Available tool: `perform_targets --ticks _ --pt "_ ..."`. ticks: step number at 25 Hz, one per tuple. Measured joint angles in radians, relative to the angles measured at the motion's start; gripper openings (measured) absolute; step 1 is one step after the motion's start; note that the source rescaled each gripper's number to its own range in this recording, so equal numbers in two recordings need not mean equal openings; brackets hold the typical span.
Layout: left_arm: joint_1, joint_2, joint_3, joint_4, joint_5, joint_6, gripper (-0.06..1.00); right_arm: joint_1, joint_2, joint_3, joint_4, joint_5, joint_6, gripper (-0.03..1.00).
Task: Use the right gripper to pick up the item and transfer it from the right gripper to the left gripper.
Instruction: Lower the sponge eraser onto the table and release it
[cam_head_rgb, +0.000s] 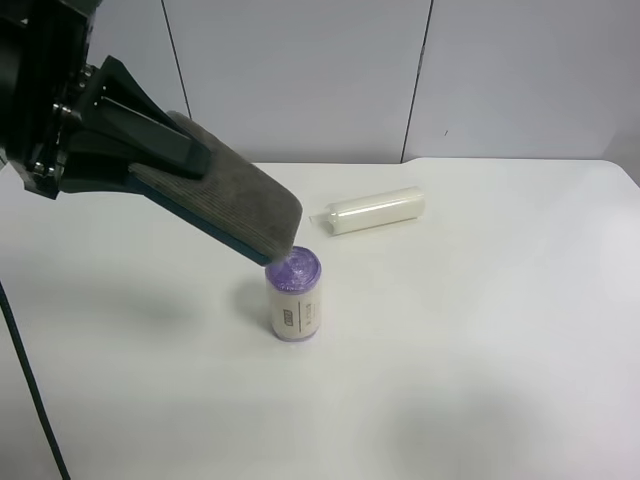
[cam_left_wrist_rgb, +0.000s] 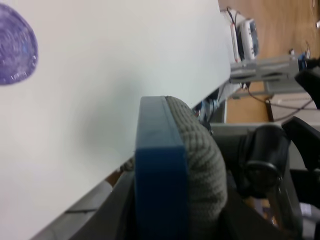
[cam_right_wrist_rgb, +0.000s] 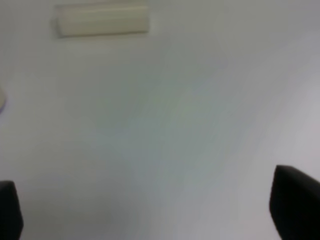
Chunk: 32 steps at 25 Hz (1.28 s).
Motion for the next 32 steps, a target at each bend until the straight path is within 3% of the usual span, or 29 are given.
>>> perform_targets --ticks 5,13,16,19,26,32 --pt "0.000 0.000 0.000 0.000 -0.109 0.016 0.00 -0.096 0.000 0.000 0.000 0.000 0.000 0.99" --pt "0.002 0.021 0.000 0.003 -0.372 0.034 0.00 -0.105 0.000 0.000 0.000 0.000 0.000 0.99" --pt "0.042 0.089 0.000 -0.009 -0.414 0.049 0.00 -0.105 0.000 0.000 0.000 0.000 0.000 0.99" --pt "0.106 0.183 0.000 -0.065 -0.421 0.112 0.00 -0.105 0.000 0.000 0.000 0.000 0.000 0.99" --pt "0.241 0.383 0.000 -0.299 -0.436 0.363 0.00 -0.105 0.000 0.000 0.000 0.000 0.000 0.99" --pt "0.270 0.499 0.000 -0.308 -0.453 0.476 0.00 -0.105 0.000 0.000 0.000 0.000 0.000 0.99"
